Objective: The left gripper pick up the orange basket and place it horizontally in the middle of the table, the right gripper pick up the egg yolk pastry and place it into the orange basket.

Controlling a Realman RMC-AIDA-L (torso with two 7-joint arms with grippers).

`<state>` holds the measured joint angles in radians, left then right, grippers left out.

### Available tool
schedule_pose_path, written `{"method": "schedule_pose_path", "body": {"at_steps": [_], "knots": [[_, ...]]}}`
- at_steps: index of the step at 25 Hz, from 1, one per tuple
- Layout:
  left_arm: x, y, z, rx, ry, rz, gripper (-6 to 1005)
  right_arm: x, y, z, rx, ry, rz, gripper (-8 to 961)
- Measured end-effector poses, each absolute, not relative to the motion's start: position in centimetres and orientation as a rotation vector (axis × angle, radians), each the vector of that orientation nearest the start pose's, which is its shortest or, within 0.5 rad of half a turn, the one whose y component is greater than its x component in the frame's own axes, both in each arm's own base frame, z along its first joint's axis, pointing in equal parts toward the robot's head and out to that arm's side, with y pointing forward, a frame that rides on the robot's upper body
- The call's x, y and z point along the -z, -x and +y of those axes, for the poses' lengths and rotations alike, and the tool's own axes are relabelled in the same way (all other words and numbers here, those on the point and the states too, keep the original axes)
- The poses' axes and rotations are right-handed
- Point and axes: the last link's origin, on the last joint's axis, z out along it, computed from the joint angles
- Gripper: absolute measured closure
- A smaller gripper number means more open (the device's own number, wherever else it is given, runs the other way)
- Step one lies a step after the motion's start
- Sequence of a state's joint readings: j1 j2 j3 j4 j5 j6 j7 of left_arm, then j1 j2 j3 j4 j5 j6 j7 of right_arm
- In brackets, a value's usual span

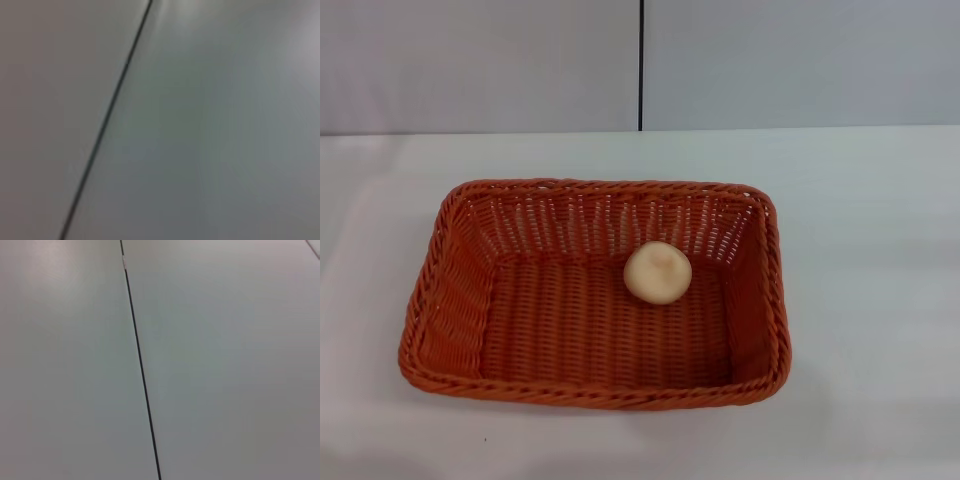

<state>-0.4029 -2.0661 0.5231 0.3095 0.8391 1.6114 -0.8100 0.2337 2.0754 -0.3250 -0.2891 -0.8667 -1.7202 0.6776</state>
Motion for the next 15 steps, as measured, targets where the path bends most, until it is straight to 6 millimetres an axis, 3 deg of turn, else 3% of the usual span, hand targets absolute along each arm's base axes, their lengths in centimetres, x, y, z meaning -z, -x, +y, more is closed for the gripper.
{"method": "schedule_pose_path", "body": {"at_steps": [6,15], "knots": [[-9.8,31.2,30.5,1.219,1.323,-0.249,241,-12.8,-36.1,24.2,-1.114,1.168,0.289,368],[-8.6,31.4,29.5,1.196,1.32,-0.252,241,-12.6,-35.7,25.1,-1.129,1.169,0.293,368]]}}
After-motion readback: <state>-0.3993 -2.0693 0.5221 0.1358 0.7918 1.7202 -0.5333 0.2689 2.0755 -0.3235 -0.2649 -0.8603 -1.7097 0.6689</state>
